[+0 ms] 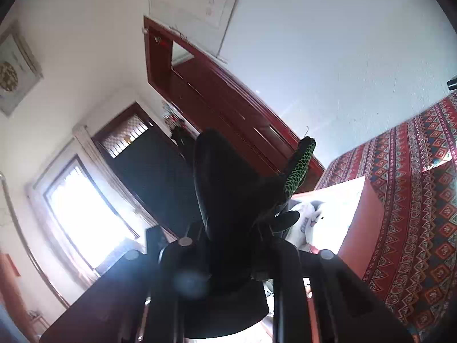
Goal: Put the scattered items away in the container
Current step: 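Carry both black gloves into the pink box and open both grippers, then move both tools back over the bed toward the remaining items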
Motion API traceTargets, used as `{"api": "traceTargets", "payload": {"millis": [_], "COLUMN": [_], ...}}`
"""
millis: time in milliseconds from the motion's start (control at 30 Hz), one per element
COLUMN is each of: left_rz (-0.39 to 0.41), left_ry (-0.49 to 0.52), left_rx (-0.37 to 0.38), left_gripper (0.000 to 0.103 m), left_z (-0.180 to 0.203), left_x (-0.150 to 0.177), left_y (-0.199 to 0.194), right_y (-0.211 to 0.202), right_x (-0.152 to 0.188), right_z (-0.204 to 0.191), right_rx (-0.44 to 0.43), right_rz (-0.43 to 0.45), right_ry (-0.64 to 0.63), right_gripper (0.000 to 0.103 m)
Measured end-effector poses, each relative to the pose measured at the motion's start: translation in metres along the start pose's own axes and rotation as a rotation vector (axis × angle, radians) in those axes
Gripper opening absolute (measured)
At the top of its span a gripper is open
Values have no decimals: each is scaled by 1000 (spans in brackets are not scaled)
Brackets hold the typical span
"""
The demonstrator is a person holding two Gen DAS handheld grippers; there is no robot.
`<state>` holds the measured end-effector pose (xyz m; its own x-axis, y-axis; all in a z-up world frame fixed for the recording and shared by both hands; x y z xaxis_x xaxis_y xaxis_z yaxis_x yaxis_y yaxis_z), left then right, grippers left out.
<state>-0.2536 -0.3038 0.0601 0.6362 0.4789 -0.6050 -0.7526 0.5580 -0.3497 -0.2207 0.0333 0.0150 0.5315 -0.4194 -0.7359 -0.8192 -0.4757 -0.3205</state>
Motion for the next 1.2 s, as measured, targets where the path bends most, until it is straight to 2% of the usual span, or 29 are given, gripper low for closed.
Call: {"api": "traceTargets", "payload": {"millis": [33, 100, 167, 233, 300, 400, 500, 600, 767, 867, 933, 1033, 1133, 1200], "left_rz": [52, 142, 198, 188, 137, 55, 23, -5, -122, -228, -320, -453, -514, -527], "left_ry": [-10, -16, -25, -22, -14, 8, 85, 165, 291, 349, 388, 463, 544, 576], "left_rx": [-7, -52, -103, -123, -114, -105, -109, -73, -4, 27, 57, 80, 72, 74], "left_gripper": [84, 89, 94, 94, 94, 93, 93, 94, 94, 94, 93, 93, 93, 93], "left_z": [-4, -12, -20, -27, -26, -18, 6, 42, 103, 135, 155, 181, 204, 214], "left_x": [-5, -14, -18, -22, -18, -8, 5, 22, 68, 110, 142, 193, 231, 242], "left_y": [-14, -42, -63, -66, -56, -34, -23, -12, 32, 70, 99, 135, 156, 164], "right_y": [21, 44, 43, 35, 24, -11, -61, -118, -200, -243, -265, -272, -281, -290], "right_x": [14, 38, 49, 49, 44, 32, 17, 3, -4, 11, 23, 37, 44, 47], "right_z": [-5, -8, -2, 14, 30, 52, 73, 105, 178, 233, 276, 327, 355, 365], "right_rx": [73, 182, 187, 178, 170, 204, 261, 319, 439, 575, 645, 596, 643, 701], "right_rz": [-76, -149, -153, -150, -138, -85, 15, 139, 283, 339, 326, 241, 221, 216], "right_ry": [-46, -125, -136, -71, -7, 35, 65, 122, 260, 348, 467, 640, 712, 721], "right_gripper": [101, 100, 99, 95, 92, 90, 90, 90, 90, 90, 90, 89, 85, 85]}}
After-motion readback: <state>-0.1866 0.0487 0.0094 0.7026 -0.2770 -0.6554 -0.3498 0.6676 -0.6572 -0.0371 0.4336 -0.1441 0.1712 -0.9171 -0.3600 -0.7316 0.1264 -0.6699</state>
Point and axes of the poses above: each gripper's, at about its wrist camera, not at the fingertips, and y roughly the way its jaws point, z to its right, x to its underside, the point moved 4 cm from there along y, roughly the way its jaws point, and after that the axes turned 14 degrees about x, right-handed, at the moved point
